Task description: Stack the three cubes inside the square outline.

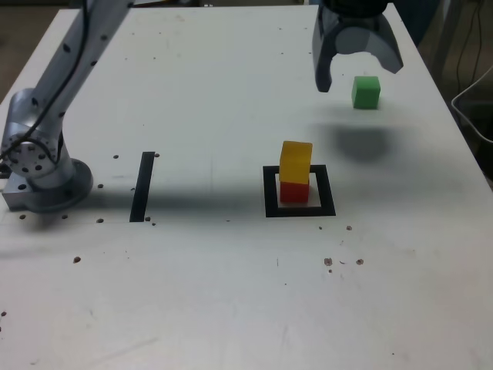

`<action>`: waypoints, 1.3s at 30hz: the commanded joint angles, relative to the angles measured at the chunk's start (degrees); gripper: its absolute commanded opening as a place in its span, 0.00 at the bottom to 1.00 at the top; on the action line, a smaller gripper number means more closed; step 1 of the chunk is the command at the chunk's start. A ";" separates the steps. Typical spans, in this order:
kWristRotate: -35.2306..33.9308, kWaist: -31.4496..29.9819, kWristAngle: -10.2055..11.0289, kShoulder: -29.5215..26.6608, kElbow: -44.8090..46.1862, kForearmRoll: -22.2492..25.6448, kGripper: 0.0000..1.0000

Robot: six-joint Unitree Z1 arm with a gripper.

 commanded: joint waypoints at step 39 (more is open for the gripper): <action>3.21 5.10 1.63 13.93 -14.45 -1.37 0.64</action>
